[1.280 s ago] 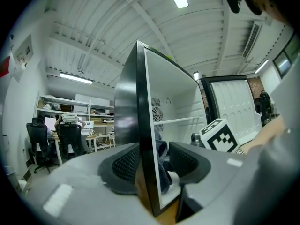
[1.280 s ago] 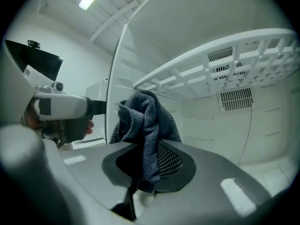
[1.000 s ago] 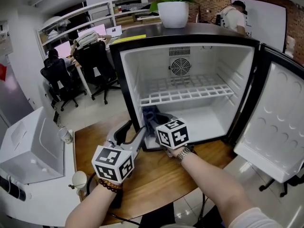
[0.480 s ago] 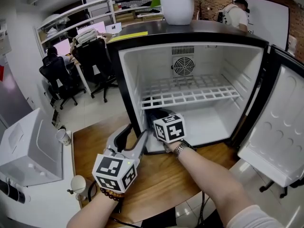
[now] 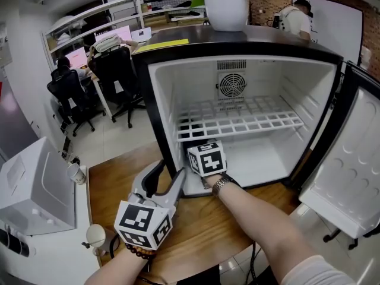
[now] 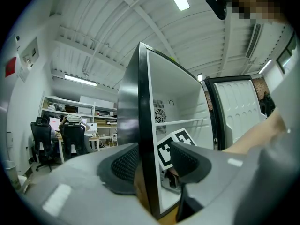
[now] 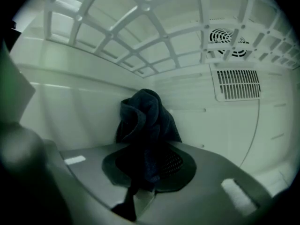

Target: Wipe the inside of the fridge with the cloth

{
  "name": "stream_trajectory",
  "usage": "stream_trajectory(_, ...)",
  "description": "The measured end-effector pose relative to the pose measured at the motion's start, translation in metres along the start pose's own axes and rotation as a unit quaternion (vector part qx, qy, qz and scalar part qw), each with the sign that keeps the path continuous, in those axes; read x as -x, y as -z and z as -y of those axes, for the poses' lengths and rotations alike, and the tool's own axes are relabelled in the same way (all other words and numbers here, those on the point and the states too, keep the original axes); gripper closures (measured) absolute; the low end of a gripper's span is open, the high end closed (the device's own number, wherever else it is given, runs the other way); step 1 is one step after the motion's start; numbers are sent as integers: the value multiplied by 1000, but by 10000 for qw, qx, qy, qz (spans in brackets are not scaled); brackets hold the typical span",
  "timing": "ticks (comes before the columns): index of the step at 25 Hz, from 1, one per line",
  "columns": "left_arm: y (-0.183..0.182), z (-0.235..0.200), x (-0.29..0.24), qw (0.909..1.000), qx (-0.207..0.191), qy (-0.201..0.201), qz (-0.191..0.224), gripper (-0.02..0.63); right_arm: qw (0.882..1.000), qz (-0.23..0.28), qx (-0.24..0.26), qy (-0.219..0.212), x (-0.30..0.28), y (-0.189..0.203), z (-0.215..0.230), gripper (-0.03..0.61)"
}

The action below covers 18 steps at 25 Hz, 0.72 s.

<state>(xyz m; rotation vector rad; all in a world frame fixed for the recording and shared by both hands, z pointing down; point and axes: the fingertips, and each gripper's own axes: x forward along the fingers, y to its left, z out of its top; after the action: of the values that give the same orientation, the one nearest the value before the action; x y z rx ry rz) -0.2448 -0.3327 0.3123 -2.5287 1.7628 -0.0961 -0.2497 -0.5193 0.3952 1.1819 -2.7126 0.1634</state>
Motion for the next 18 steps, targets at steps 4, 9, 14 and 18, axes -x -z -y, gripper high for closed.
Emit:
stream_trajectory(4, 0, 0, -1, 10000, 8, 13, 15, 391, 9998, 7, -22, 203, -5, -1, 7, 520)
stream_trajectory(9, 0, 0, -1, 10000, -38, -26, 17, 391, 9994, 34, -3, 339, -8, -4, 11, 518)
stream_trajectory(14, 0, -1, 0, 9999, -43, -97, 21, 390, 9988, 40, 22, 484, -8, -4, 18, 518)
stream_trajectory(18, 0, -1, -1, 9999, -74, -79, 8, 390, 9982, 36, 49, 591, -5, -4, 24, 520)
